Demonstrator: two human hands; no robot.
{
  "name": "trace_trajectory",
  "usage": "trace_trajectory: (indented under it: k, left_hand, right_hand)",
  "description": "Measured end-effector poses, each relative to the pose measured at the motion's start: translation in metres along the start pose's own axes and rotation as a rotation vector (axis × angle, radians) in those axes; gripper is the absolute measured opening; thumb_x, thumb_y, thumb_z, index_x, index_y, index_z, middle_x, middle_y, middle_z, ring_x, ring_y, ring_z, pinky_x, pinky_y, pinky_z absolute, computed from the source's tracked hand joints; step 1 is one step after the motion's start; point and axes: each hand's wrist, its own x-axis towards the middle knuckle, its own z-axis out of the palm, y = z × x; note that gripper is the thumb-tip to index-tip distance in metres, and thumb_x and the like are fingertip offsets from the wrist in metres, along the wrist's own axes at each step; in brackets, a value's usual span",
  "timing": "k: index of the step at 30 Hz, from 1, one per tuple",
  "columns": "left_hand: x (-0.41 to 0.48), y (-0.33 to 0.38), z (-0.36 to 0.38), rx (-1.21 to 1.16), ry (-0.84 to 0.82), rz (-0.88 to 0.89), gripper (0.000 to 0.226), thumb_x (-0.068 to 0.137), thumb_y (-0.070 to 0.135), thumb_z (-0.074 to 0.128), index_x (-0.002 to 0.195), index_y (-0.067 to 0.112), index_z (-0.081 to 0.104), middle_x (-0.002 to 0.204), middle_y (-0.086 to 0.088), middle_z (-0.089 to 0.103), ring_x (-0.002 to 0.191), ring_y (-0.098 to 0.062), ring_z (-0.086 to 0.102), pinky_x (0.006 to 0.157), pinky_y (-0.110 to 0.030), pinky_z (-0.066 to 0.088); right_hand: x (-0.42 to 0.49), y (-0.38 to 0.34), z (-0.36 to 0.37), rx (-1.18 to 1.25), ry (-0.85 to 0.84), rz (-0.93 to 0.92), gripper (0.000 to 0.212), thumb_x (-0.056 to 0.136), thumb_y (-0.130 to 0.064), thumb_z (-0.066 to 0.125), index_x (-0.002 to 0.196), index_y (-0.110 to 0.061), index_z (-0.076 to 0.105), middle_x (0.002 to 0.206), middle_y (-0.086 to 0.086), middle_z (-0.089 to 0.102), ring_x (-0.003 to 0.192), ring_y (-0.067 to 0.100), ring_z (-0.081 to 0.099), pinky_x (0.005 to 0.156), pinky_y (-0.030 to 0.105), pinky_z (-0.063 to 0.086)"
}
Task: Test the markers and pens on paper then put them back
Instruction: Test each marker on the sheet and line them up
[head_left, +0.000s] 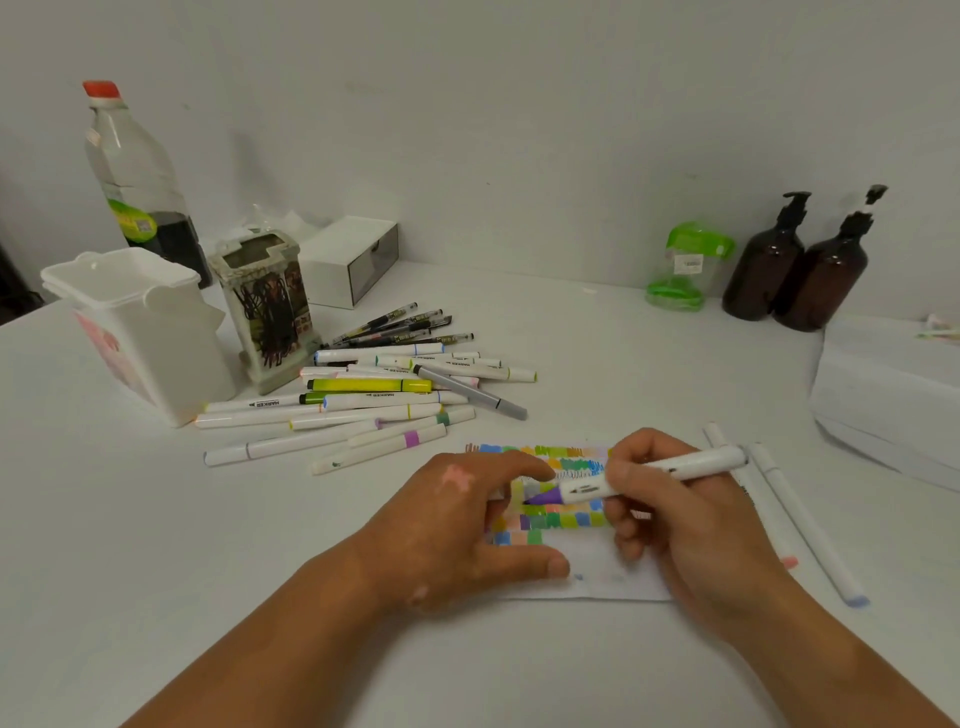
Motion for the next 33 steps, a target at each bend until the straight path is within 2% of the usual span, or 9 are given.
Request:
trace_trajectory:
  k: [2,4,7,9,12,16,22,26,33]
  left_hand:
    - [-0.001,-0.005,0.000,0.085,-0.076,-0.056,0.079,0.063,0.087,0.062,0.132,0.050,0.047,0.097,0.027,0.050,0.087,0.005,0.047,0.071,-0.013,0.037]
    - [0.000,-0.005,0.001,0.139,-0.149,-0.086,0.080,0.063,0.086,0.062,0.132,0.049,0.049,0.107,0.027,0.048,0.093,0.002,0.043,0.081,-0.018,0.036]
    - [0.000,-0.002,0.002,0.179,-0.181,-0.121,0.079,0.065,0.086,0.060,0.133,0.047,0.050,0.112,0.023,0.049,0.098,-0.003,0.038,0.089,-0.024,0.034]
    - [0.001,-0.001,0.002,0.198,-0.180,-0.130,0.079,0.066,0.086,0.060,0.133,0.047,0.049,0.105,0.024,0.044,0.096,-0.003,0.036,0.088,-0.025,0.032]
    - [0.001,-0.002,0.002,0.205,-0.176,-0.144,0.076,0.067,0.085,0.059,0.132,0.046,0.050,0.102,0.025,0.041,0.094,-0.003,0.036,0.086,-0.026,0.032]
    - [0.002,-0.004,0.003,0.205,-0.172,-0.146,0.074,0.068,0.084,0.061,0.131,0.046,0.051,0.102,0.025,0.042,0.093,-0.003,0.036,0.085,-0.026,0.033]
    - [0.004,-0.006,0.005,0.188,-0.182,-0.172,0.075,0.067,0.083,0.062,0.132,0.048,0.051,0.109,0.024,0.044,0.098,-0.003,0.036,0.090,-0.026,0.035]
    - [0.004,-0.007,0.007,0.182,-0.179,-0.181,0.075,0.066,0.083,0.063,0.131,0.048,0.051,0.107,0.026,0.039,0.098,-0.002,0.036,0.089,-0.025,0.033]
    - [0.005,-0.010,0.009,0.185,-0.186,-0.186,0.077,0.064,0.085,0.061,0.131,0.050,0.049,0.109,0.026,0.040,0.099,-0.002,0.037,0.090,-0.025,0.036]
  right_hand:
    - [0.002,0.000,-0.004,0.074,0.038,0.045,0.010,0.075,-0.021,0.061,0.071,-0.014,0.065,0.058,0.014,0.057,0.048,0.021,0.048,0.040,0.027,0.041]
    - [0.001,0.001,-0.005,0.094,0.006,0.085,0.022,0.073,-0.021,0.057,0.080,-0.008,0.073,0.065,0.020,0.062,0.052,0.024,0.056,0.043,0.029,0.046]
    - [-0.002,0.002,0.001,-0.007,-0.036,0.116,0.021,0.075,-0.019,0.062,0.083,-0.007,0.077,0.069,0.020,0.067,0.057,0.025,0.062,0.049,0.031,0.052]
    - [-0.003,0.002,0.005,-0.164,-0.035,0.103,0.003,0.080,-0.014,0.073,0.080,-0.012,0.074,0.063,0.014,0.066,0.053,0.022,0.060,0.048,0.029,0.050]
    - [-0.003,0.006,0.006,-0.328,-0.014,0.109,0.015,0.086,-0.006,0.074,0.077,-0.018,0.073,0.058,0.008,0.064,0.047,0.018,0.056,0.045,0.027,0.048]
    - [-0.005,0.006,0.009,-0.448,-0.012,0.101,0.013,0.086,-0.014,0.075,0.078,-0.024,0.074,0.058,0.007,0.066,0.048,0.017,0.059,0.049,0.026,0.050]
    - [-0.005,0.004,0.011,-0.513,-0.022,0.101,0.015,0.087,-0.019,0.076,0.079,-0.031,0.073,0.057,0.004,0.067,0.047,0.012,0.061,0.048,0.018,0.049]
    - [-0.007,0.000,0.010,-0.549,-0.064,0.109,0.018,0.083,-0.013,0.074,0.075,-0.029,0.073,0.057,0.003,0.067,0.047,0.012,0.060,0.047,0.021,0.048]
    - [-0.006,-0.001,0.010,-0.553,-0.064,0.106,0.017,0.084,-0.016,0.073,0.075,-0.031,0.072,0.056,0.002,0.066,0.046,0.012,0.061,0.046,0.018,0.047]
